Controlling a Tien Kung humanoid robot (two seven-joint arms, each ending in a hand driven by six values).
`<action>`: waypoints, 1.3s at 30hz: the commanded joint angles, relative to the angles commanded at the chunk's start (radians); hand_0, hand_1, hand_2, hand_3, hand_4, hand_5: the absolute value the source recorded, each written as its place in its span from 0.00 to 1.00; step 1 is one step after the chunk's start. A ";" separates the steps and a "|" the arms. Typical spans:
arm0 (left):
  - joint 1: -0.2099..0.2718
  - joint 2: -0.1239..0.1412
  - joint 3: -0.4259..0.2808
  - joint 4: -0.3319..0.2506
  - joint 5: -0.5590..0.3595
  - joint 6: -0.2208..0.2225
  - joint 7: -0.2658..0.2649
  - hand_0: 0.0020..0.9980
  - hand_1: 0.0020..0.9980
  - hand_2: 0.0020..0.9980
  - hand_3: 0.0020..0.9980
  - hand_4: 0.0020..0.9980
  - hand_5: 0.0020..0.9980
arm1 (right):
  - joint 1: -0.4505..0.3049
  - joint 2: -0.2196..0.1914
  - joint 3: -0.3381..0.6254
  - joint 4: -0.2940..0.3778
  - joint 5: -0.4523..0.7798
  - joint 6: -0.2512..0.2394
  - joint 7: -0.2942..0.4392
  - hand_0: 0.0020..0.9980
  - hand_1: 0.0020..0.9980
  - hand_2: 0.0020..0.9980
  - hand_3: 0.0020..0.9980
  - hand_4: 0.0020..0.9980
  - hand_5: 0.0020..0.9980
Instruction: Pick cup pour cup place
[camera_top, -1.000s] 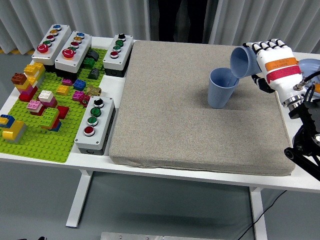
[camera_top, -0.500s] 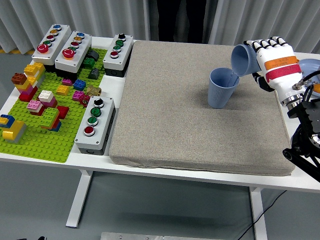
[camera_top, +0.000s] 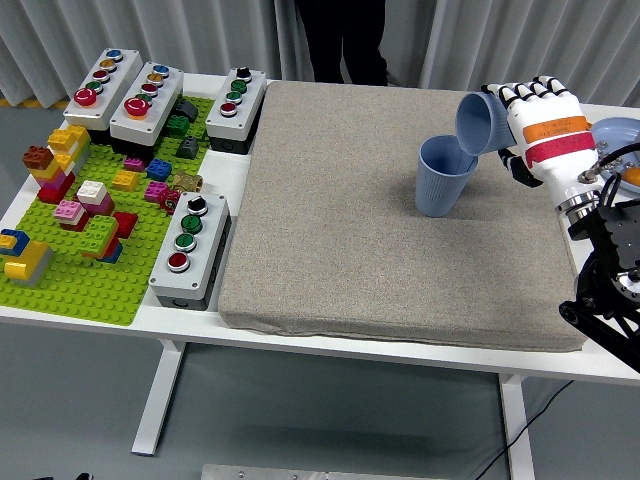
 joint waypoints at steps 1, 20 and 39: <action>0.000 0.000 0.001 0.000 -0.001 0.000 0.000 0.77 0.80 0.85 0.75 0.52 0.95 | -0.001 0.002 -0.001 0.001 -0.001 0.000 -0.001 0.83 0.72 0.62 0.61 0.63 0.00; 0.005 0.001 -0.003 0.000 0.005 0.001 0.001 0.77 0.80 0.85 0.75 0.52 0.95 | 0.004 -0.005 -0.020 0.010 -0.027 0.004 -0.013 0.83 0.72 0.62 0.61 0.63 0.00; 0.007 -0.001 -0.003 0.000 0.004 0.000 0.001 0.77 0.80 0.85 0.76 0.52 0.95 | -0.033 0.003 0.061 0.026 0.209 0.000 0.057 0.83 0.72 0.61 0.61 0.62 0.00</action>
